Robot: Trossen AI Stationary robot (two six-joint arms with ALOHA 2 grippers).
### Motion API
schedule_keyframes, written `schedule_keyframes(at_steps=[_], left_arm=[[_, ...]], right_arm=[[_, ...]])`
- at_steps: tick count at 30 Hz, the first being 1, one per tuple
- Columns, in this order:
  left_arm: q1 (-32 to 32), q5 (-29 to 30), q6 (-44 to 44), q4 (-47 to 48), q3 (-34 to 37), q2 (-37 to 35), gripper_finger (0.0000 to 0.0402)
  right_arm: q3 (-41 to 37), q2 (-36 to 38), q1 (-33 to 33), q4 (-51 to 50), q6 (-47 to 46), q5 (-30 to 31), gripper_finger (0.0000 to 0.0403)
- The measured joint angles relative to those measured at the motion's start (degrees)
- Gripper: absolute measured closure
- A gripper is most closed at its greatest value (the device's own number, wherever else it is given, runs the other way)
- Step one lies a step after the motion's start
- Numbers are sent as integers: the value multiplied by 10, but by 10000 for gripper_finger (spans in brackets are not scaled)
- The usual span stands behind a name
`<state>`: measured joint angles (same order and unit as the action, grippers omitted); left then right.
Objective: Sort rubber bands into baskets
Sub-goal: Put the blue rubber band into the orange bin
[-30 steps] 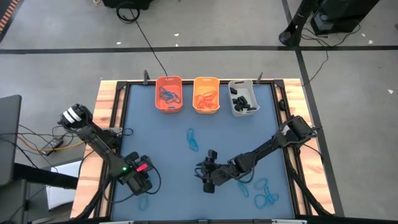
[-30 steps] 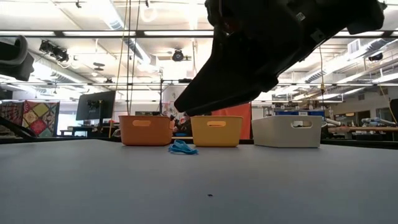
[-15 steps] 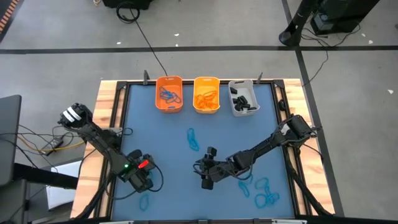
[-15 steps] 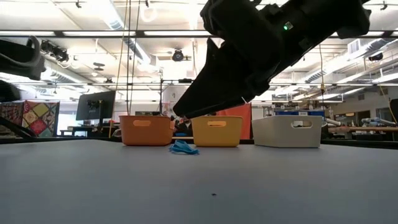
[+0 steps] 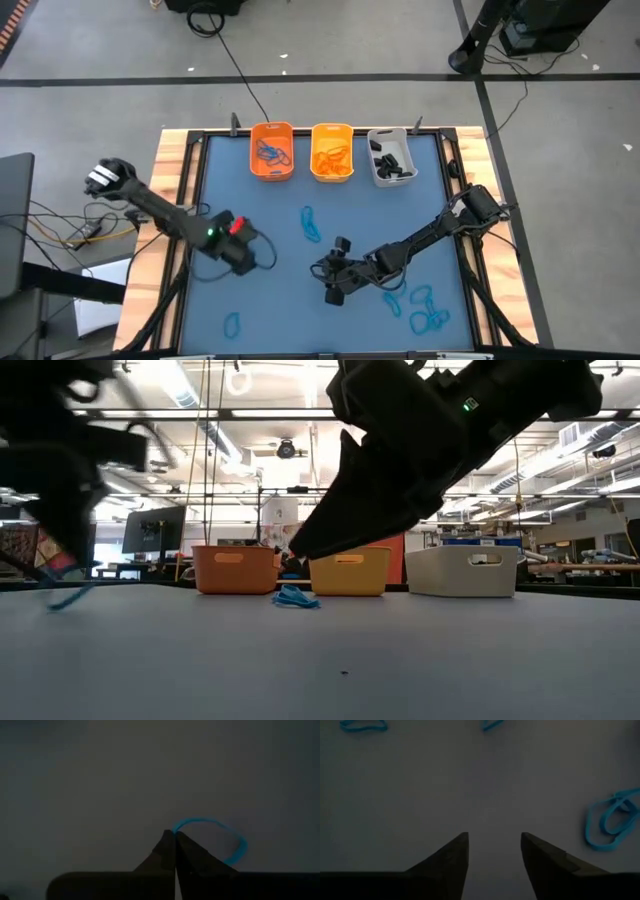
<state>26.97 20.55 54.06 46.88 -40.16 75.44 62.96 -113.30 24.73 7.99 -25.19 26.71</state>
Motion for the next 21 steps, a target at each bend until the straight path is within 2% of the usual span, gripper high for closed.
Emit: schedule_keyframes(at_steps=[4,13,16,21], left_arm=[[-76,37,-70,-1,-1,-41,398],[-275,42,-252,-32,-1,-106,398],[-337,26,-313,-67,-1,-111,398],[-437,-36,-402,-143,-6,-110,399]], right_arm=[[0,0,3,-21,-17,1,219],[0,0,15,-60,-61,14,244],[0,0,18,-73,-68,24,252],[0,0,19,-87,-82,27,255]])
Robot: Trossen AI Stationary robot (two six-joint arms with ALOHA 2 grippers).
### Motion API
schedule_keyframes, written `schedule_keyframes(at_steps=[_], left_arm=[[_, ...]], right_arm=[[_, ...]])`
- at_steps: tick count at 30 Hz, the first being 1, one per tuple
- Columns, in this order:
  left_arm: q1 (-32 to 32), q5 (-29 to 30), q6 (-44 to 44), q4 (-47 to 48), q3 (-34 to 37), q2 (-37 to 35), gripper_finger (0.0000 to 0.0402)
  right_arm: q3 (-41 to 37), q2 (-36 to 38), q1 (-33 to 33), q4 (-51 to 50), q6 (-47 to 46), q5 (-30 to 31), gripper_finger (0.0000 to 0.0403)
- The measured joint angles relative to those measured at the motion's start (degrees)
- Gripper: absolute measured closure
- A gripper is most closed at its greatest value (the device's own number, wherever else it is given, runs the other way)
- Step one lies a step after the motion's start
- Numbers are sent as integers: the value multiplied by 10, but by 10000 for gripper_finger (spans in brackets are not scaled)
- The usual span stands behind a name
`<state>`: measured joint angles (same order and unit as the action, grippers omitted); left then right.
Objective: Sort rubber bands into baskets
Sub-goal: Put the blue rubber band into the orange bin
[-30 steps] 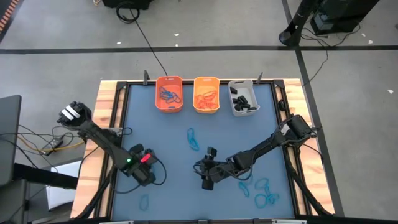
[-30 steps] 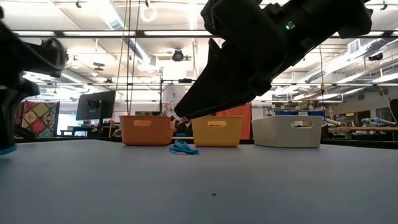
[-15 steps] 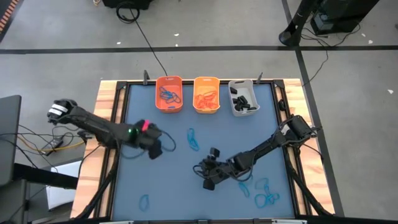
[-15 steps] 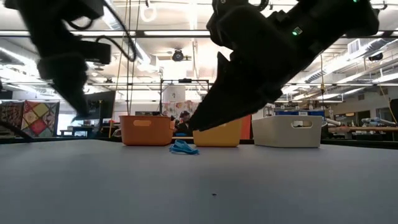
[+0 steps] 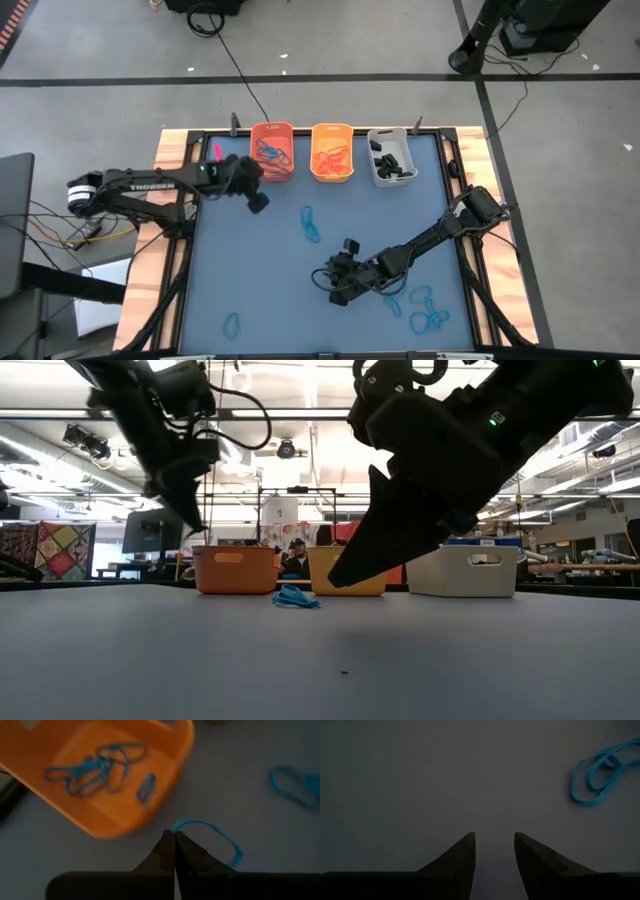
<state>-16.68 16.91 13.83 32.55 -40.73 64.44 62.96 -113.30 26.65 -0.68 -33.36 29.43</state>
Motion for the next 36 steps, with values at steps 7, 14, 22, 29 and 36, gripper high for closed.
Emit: schedule_keyframes(at_steps=[7,14,22,29,36], left_arm=[[-119,-19,-61,-37,-52,1,399],[-214,-105,-76,-143,-61,47,399],[-259,-112,-61,-234,-61,146,389],[-276,-94,-57,-275,-61,174,312],[-284,-93,-89,-290,-61,173,250]], right_arm=[[0,0,0,-9,-12,1,255],[0,0,0,-13,-19,1,255],[0,0,3,-17,-25,1,255],[0,0,3,-18,-22,1,255],[0,0,5,-17,-22,1,255]])
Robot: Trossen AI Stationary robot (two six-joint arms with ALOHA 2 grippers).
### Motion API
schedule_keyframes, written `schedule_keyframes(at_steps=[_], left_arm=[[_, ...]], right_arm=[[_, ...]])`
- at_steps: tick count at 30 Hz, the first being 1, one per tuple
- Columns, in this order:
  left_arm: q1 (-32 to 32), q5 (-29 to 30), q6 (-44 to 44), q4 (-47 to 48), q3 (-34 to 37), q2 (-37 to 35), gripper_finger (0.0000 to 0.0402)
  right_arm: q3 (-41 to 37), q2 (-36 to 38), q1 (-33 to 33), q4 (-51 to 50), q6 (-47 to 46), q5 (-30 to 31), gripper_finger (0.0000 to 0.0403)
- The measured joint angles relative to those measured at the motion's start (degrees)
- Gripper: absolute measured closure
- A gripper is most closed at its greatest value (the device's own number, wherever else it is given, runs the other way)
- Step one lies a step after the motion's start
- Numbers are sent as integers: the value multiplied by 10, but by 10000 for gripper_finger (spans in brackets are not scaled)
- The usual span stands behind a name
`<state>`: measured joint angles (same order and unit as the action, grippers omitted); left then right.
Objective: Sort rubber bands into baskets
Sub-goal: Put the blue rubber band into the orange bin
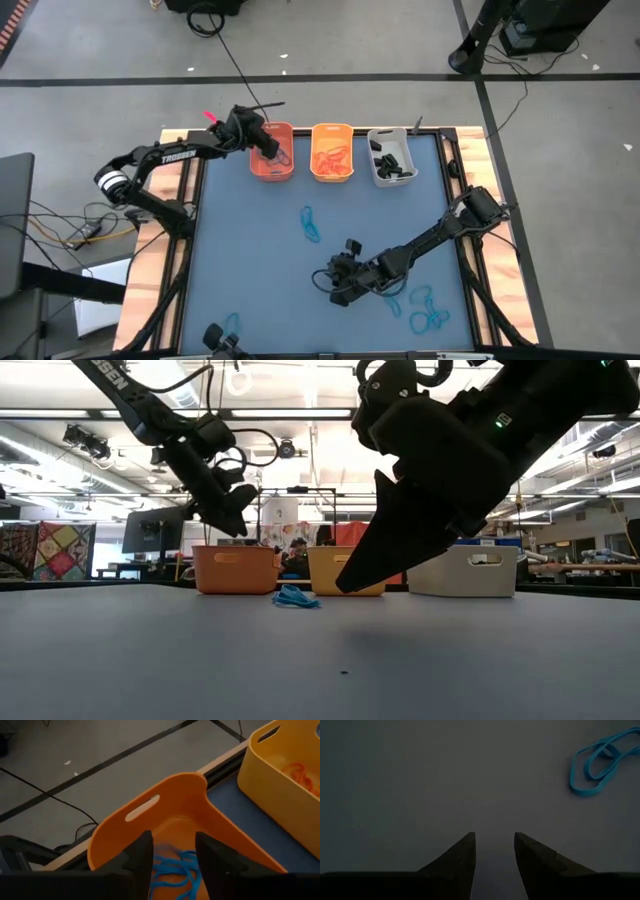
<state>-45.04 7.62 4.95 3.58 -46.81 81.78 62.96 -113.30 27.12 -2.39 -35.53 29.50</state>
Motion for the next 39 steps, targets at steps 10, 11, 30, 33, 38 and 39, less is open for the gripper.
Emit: schedule_keyframes(at_steps=[10,11,30,33,38,39], left_arm=[[41,-8,-13,59,5,-74,256],[55,-8,-16,69,10,-90,258],[573,87,321,224,182,-272,311],[656,88,394,231,182,-263,320],[775,66,526,233,182,-226,339],[797,64,549,230,182,-214,342]], right_arm=[[0,0,3,0,-3,-2,255],[0,0,4,0,-3,-2,255],[0,0,8,16,21,-11,255],[0,0,14,16,24,-11,255],[0,0,22,16,42,-12,255],[0,0,22,16,45,-12,255]])
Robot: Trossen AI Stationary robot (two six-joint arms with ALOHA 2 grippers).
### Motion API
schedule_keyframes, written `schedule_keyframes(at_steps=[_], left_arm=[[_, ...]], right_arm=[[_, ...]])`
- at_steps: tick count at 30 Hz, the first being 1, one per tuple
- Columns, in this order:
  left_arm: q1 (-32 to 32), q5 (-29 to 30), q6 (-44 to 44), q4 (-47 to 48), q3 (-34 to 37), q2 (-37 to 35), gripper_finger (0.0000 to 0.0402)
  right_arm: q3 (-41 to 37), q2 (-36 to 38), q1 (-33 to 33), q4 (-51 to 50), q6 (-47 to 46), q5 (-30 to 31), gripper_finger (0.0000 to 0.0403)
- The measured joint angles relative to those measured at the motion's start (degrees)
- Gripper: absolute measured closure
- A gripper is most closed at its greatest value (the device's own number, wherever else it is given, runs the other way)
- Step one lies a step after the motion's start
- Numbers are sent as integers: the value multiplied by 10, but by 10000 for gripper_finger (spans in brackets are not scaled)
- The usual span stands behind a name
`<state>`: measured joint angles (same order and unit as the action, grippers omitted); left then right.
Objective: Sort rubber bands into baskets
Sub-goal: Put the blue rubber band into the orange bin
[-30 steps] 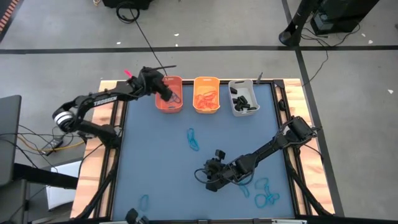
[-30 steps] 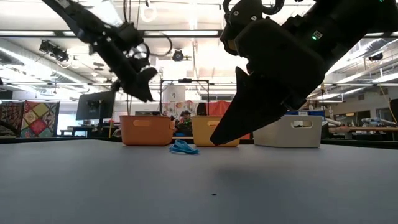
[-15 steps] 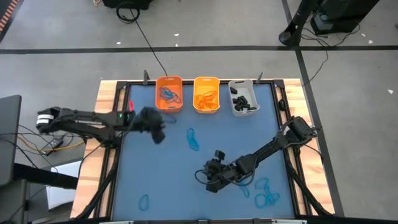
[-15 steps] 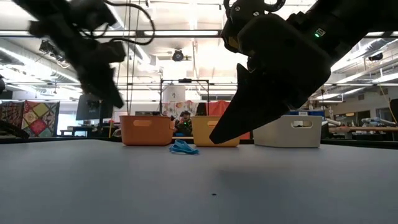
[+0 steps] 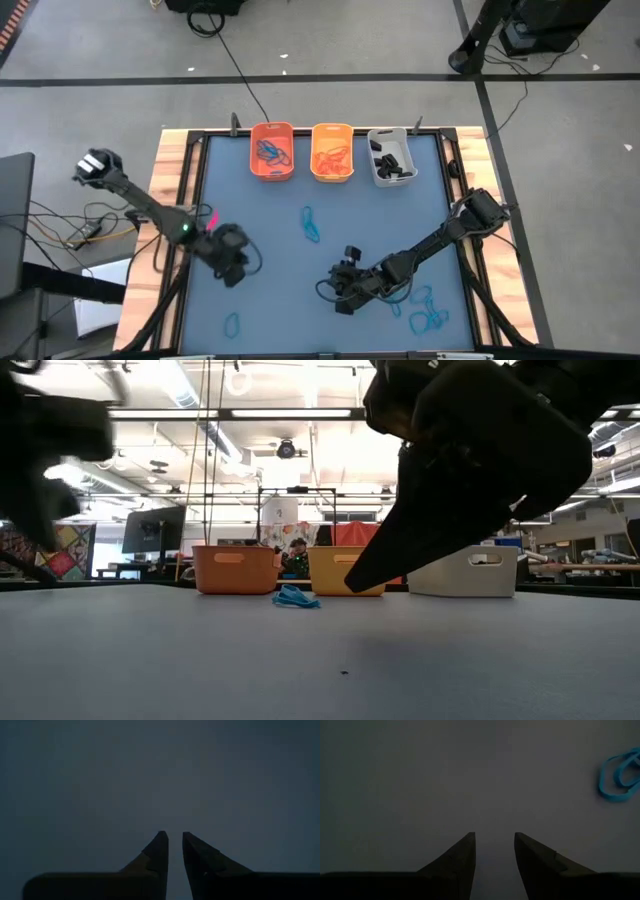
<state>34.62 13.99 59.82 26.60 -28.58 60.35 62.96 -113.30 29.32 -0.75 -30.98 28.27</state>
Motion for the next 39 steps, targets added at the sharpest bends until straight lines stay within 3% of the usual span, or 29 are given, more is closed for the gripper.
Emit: schedule_keyframes(at_steps=[7,14,17,33,39], left_arm=[[107,-42,167,-65,0,73,349],[184,-52,327,-165,0,140,349],[205,-63,367,-162,-12,165,349],[225,-75,423,-135,-81,263,349],[228,-74,429,-55,-153,304,349]], right_arm=[[0,0,-1,-2,12,0,255],[0,0,-9,-3,12,1,255],[0,0,-9,-4,12,2,255],[0,0,-12,-5,20,1,255],[0,0,-22,-5,45,2,255]])
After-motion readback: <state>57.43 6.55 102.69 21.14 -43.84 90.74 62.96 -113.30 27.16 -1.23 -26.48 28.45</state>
